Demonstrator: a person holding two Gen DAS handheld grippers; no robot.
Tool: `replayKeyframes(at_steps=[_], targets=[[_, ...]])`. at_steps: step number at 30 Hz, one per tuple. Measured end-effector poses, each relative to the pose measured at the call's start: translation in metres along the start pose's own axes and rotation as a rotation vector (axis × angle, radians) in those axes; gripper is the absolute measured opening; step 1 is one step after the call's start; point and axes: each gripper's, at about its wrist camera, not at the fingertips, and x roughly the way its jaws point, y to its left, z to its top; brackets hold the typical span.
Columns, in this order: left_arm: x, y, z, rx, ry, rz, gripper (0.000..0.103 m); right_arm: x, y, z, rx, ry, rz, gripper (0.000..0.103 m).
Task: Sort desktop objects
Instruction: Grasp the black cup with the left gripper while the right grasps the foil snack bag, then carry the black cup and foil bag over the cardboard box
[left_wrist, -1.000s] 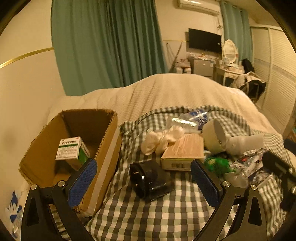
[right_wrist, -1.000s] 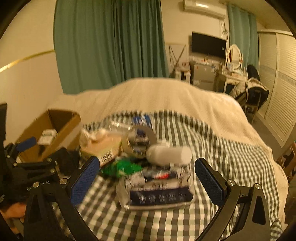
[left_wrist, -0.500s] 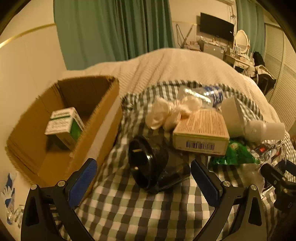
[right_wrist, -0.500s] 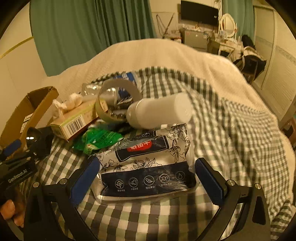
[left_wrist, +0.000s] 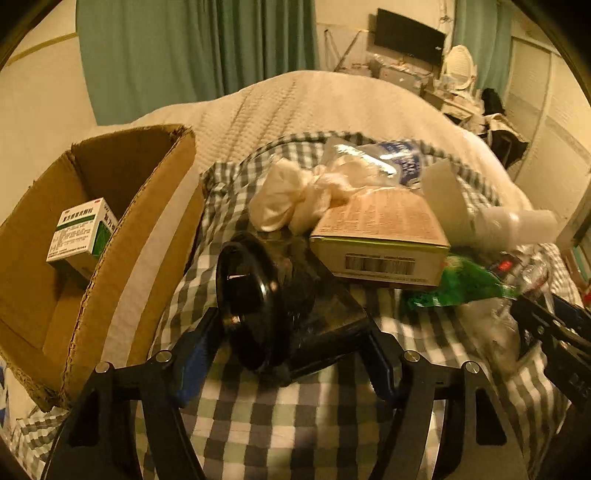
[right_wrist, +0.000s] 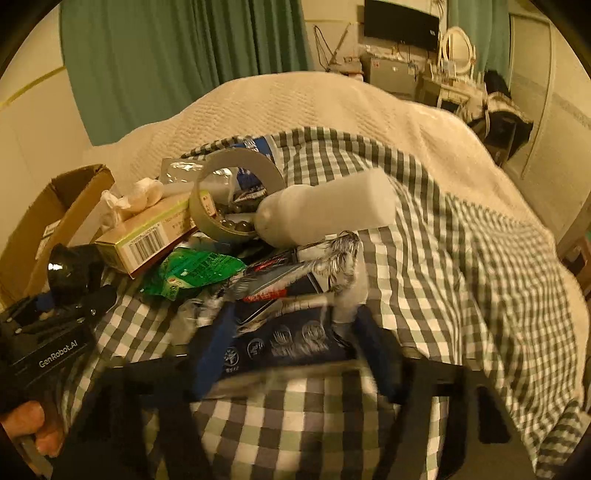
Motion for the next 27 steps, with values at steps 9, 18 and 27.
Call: replayKeyframes(at_steps=[9,18,27], targets=[[-0.025,0.002,0.000,0.009,-0.059,-0.055,0.072,-0.022,-0.007,0.002,0.035,-0.067,0.056,0.039],[-0.054,-0.007,0.010,0.046,-0.142,-0.094,0.072,-0.077,-0.009,0.015,0.065,-0.220,0.097,0.039],[-0.100,-0.001,0.020,0.044,-0.261,-0.120,0.072,-0.130,0.004,0.022,0.047,-0.389,0.079,0.039]])
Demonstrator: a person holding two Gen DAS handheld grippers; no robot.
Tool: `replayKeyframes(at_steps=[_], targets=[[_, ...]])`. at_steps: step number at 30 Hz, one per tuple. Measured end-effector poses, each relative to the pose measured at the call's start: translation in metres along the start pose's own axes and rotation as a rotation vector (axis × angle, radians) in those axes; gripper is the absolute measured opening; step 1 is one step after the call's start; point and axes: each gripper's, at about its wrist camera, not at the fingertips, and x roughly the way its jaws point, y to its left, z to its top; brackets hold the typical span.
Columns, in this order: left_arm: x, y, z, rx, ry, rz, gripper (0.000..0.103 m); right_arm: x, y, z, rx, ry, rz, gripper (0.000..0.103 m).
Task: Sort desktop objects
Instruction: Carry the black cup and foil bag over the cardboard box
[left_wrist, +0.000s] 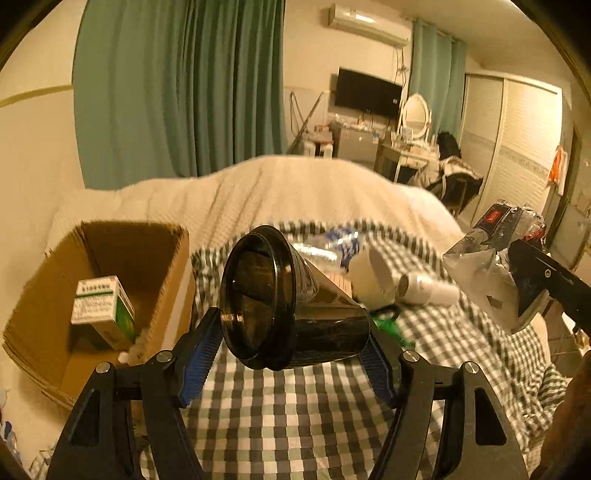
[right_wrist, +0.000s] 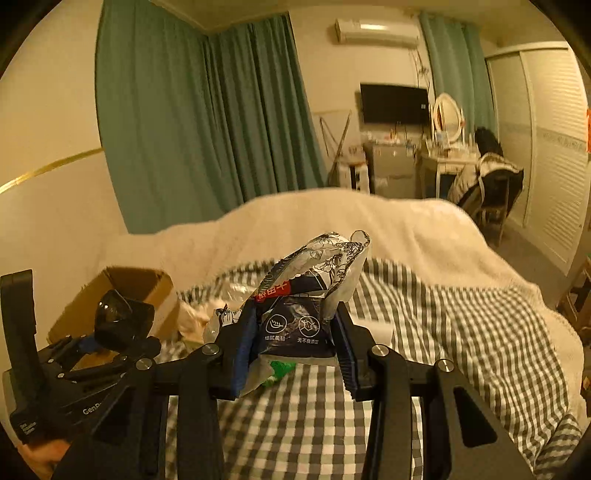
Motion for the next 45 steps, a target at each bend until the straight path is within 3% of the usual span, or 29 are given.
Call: replayKeyframes(at_steps=[5,15,21,32,45], targets=[[-0.028,0.001,0.011,0.014,-0.088,0.014,0.072,-0.020,0.009,0.009,-0.001,-0.094,-0.060,0.040],[-0.076,-0.003,0.022,0.089,-0.282,0.059,0.072,-0.048,0.025,0.023,0.010,-0.205,-0.062,0.040],[-0.074,0.000,0.023,0.109,-0.297,0.083,0.072,-0.040,0.038,0.018,-0.004,-0.193,-0.037,0.040],[-0.081,0.027,0.027,0.110,-0.332,0.163,0.072,-0.045,0.077,0.016,-0.031,-0.274,0.019,0.040],[-0.089,0.069,0.025,0.105,-0.364,0.251,0.072,-0.028,0.105,0.017,-0.018,-0.259,0.102,0.040]])
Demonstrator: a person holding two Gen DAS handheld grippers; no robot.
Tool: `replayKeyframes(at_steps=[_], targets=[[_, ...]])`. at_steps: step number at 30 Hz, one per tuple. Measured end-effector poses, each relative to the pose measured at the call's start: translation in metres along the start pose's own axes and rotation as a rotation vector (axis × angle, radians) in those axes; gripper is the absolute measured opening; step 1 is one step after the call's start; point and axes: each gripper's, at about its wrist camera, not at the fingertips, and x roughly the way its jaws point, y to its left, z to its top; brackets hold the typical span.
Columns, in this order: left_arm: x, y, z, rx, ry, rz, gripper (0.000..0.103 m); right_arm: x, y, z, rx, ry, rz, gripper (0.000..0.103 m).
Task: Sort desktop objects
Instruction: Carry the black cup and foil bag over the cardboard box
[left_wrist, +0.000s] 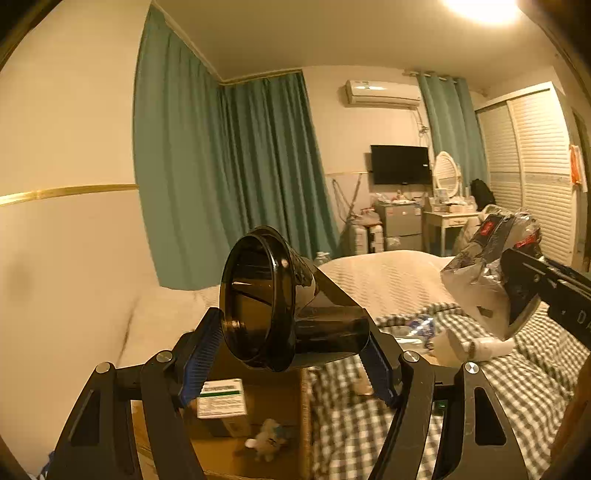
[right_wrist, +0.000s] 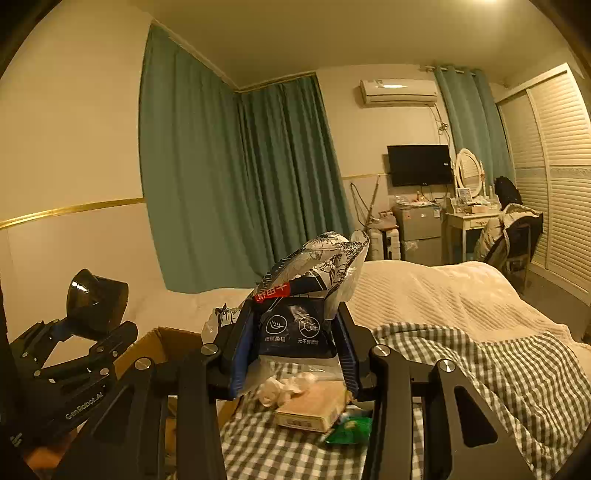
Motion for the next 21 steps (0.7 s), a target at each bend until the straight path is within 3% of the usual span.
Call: replayKeyframes(at_steps=[21], targets=[[0.023,0.085,-0.014,-0.078,0.034,0.090,0.072,0.052,0.066,-0.007,0.020,0.057,0.102,0.042]])
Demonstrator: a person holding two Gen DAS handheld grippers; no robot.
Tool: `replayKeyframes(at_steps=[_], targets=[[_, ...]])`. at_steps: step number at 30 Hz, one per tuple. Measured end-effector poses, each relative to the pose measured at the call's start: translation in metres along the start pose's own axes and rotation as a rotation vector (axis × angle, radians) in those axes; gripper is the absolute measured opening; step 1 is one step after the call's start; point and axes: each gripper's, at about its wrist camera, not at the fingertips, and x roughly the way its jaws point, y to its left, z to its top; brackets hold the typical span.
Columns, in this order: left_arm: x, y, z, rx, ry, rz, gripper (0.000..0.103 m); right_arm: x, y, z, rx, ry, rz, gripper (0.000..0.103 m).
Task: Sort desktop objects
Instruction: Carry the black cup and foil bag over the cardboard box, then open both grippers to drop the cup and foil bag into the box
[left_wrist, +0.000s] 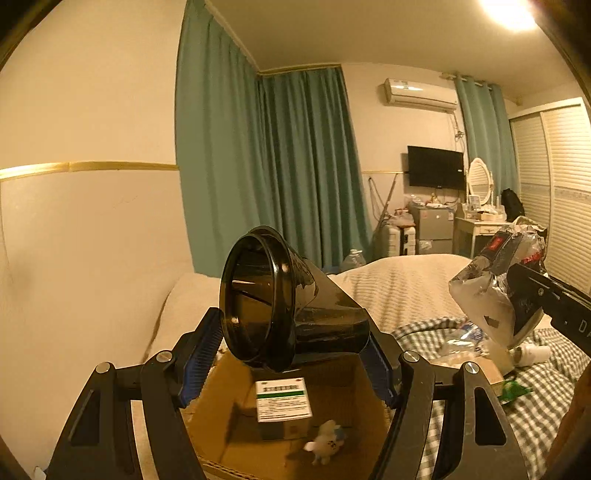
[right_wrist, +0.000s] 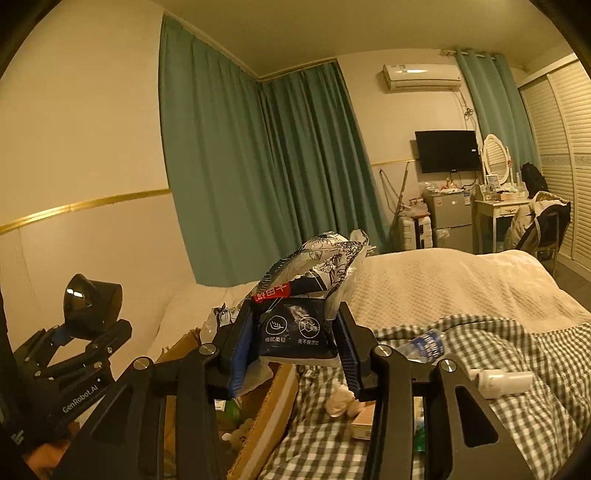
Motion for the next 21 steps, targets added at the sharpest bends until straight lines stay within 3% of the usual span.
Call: replayKeyframes(at_steps=[21], targets=[[0.074,0.063,-0.039,-0.063,0.165,0.022,0.073,0.087,0.057,-0.050,-0.087,0.173,0.038,0.042]])
